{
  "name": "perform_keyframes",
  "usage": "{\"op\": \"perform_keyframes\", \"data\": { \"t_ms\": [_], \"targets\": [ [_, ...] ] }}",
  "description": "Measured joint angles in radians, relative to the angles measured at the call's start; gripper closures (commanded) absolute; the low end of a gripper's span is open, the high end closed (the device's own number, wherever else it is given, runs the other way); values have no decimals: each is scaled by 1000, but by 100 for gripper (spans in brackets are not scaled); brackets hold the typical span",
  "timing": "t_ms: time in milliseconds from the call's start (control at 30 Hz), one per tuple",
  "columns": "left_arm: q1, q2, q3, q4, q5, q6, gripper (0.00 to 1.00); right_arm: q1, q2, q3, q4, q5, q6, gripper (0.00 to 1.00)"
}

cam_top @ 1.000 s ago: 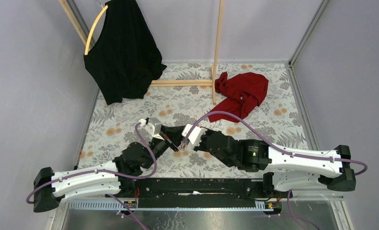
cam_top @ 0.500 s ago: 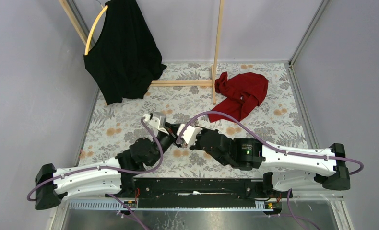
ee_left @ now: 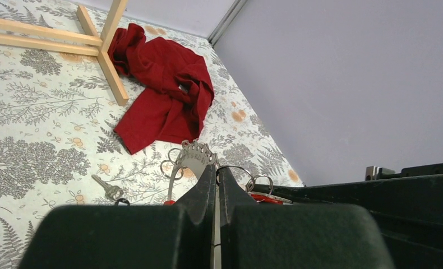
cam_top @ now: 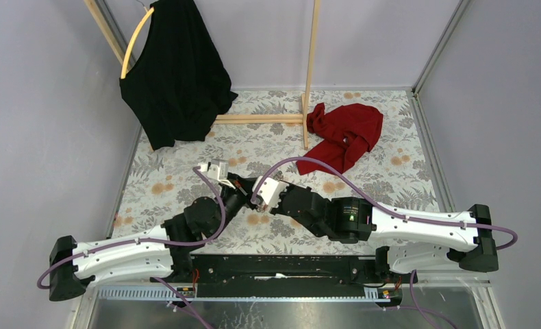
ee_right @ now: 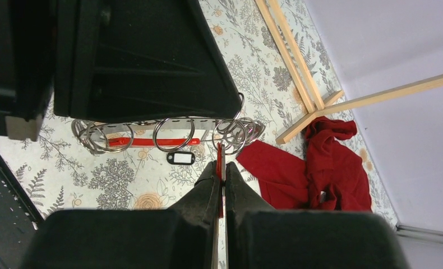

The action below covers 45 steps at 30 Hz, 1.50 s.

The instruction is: Remove the keys from the keyring

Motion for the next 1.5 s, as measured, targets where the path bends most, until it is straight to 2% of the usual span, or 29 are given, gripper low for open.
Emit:
{"op": "perform_keyframes", "data": {
  "t_ms": [600, 900, 1167, 1233, 1300, 1333, 1400, 1500],
  "targets": [
    [-2, -38, 0, -74, -15, -84, 100, 0, -5, -44, 33, 0, 52, 100],
    [-2, 31, 34, -100, -19, -90, 100, 0, -5, -34, -5, 1, 22, 100],
    [0, -14, -46, 39, 2, -50, 99, 0, -6, -42, 57, 94, -37, 100],
    [3, -28, -64, 72, 19, -16, 89, 0, -17, -65, 124, 110, -85, 100],
    [5, -45, -73, 100, 47, 29, 65, 0, -35, -91, 190, 119, -140, 100],
    [6, -54, -75, 108, 62, 57, 60, 0, -45, -105, 231, 122, -177, 100],
    [8, -71, -75, 108, 89, 111, 55, 0, -73, -127, 296, 124, -248, 100],
    [13, -93, -72, 83, 140, 190, 55, 0, -114, -153, 380, 118, -335, 100]
  ]
}}
